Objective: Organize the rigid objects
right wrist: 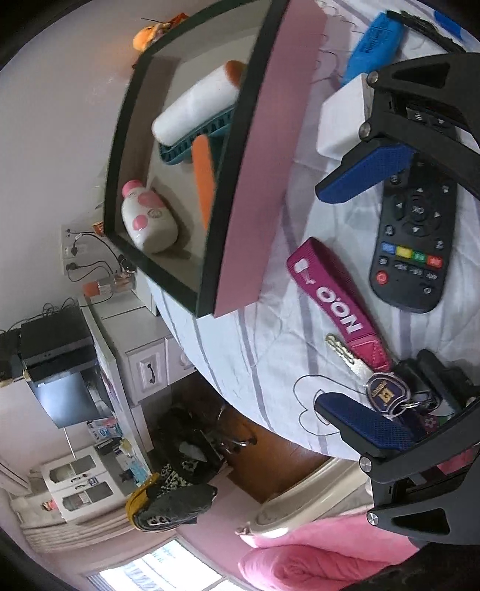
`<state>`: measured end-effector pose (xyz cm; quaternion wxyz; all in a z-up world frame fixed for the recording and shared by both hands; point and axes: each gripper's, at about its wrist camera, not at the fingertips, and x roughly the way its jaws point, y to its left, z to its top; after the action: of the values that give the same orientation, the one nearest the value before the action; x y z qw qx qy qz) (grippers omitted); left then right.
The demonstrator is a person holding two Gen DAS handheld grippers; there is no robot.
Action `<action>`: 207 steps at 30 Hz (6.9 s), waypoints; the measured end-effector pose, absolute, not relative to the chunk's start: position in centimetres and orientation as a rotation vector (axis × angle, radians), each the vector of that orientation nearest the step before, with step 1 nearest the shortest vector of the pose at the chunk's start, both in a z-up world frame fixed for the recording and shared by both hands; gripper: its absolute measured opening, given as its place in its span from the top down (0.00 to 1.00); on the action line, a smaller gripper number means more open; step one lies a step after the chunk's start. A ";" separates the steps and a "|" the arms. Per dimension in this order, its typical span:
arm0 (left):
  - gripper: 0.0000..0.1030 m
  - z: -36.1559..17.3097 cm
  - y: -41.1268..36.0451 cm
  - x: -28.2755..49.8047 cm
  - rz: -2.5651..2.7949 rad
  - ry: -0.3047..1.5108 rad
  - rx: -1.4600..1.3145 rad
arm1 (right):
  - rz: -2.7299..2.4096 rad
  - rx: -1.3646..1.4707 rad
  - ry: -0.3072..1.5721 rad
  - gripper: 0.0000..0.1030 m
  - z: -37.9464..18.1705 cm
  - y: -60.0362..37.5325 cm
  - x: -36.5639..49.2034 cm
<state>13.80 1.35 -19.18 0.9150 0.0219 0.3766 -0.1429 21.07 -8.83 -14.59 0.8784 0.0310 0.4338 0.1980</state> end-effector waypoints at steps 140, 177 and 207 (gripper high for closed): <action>0.35 -10.5 -17.8 34.3 -0.413 0.773 0.256 | 0.361 0.076 0.839 0.45 -9.3 -27.9 34.0; 0.00 -4.6 -5.3 5.4 -0.212 0.594 0.143 | 0.196 0.038 0.603 0.16 -3.6 -24.9 3.9; 0.00 -10.7 -8.9 7.7 -0.278 0.751 0.223 | 0.113 0.226 0.860 0.16 -15.2 -27.2 7.5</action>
<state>7.66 -8.90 -10.69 0.9149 0.1082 0.3647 -0.1353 7.47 -27.16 -15.21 0.9013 0.1093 0.4156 0.0545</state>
